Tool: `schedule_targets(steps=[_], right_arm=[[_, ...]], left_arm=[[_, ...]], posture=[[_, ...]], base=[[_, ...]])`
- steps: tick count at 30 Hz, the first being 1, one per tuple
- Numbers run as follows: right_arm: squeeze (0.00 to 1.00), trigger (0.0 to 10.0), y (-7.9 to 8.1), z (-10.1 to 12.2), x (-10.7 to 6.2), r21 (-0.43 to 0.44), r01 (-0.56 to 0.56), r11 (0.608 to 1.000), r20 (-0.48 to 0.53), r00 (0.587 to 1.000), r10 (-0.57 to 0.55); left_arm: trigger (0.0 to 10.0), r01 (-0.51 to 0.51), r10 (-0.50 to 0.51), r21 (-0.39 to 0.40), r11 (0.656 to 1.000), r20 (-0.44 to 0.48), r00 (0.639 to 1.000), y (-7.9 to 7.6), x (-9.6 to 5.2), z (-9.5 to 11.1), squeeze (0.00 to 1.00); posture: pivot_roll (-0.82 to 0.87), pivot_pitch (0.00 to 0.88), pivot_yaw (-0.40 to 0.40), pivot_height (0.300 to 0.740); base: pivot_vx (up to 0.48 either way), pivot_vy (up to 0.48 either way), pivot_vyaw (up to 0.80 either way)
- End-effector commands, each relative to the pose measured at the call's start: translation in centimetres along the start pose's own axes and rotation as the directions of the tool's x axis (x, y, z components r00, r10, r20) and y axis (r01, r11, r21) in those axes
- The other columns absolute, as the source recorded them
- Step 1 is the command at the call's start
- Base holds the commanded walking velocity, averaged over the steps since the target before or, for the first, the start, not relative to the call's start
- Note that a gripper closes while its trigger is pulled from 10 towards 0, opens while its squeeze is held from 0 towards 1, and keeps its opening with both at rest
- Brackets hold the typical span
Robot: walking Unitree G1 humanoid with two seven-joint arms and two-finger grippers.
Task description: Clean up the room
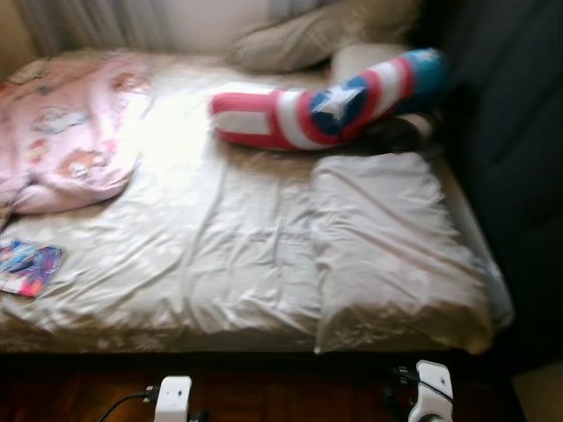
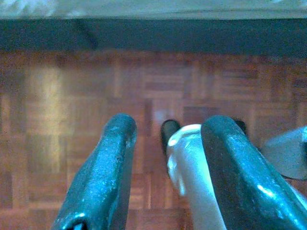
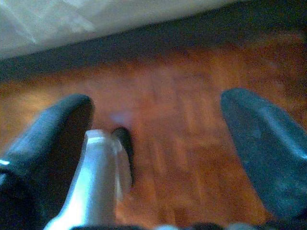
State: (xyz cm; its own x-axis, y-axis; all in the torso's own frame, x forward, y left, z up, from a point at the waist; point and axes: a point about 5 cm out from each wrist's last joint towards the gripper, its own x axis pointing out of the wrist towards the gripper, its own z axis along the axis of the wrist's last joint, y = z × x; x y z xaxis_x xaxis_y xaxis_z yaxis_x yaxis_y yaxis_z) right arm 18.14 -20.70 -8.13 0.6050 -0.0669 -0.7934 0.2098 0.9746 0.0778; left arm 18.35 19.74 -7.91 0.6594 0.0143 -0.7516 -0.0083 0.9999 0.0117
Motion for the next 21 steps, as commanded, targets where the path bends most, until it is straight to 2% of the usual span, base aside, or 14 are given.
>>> schedule_targets(steps=[1,6,19,21], right_arm=[[0.00,10.0,-0.12,0.03,-0.01,0.005,0.005,1.000,0.000,1.000,-0.005],[0.00,10.0,-0.16,-0.01,-0.02,0.010,0.009,1.000,0.001,1.000,-0.009],[0.00,10.0,-0.20,0.05,-0.03,0.013,0.009,1.000,0.006,1.000,-0.009],[0.00,10.0,-0.20,0.08,-0.02,0.011,0.007,1.000,0.006,1.000,-0.008]], left_arm=[[10.0,0.002,-0.002,0.006,1.000,-0.026,1.000,-0.05,-0.14,-0.64,0.00],[10.0,-0.001,0.002,0.005,1.000,-0.029,1.000,0.04,-0.14,-0.65,0.00],[10.0,-0.020,0.020,-0.007,1.000,-0.030,0.999,0.25,-0.23,-0.84,0.00],[10.0,-0.018,0.018,-0.001,1.000,-0.029,0.999,0.22,-0.27,-0.94,0.00]], posture=[[0.01,0.158,-0.002,0.740],[0.01,0.169,-0.004,0.740],[0.01,0.181,-0.009,0.740],[0.01,0.183,-0.011,0.740]], base=[[0.000,-0.412,0.00],[0.000,-0.391,0.00],[0.000,0.000,0.00],[0.000,-0.274,0.00]])
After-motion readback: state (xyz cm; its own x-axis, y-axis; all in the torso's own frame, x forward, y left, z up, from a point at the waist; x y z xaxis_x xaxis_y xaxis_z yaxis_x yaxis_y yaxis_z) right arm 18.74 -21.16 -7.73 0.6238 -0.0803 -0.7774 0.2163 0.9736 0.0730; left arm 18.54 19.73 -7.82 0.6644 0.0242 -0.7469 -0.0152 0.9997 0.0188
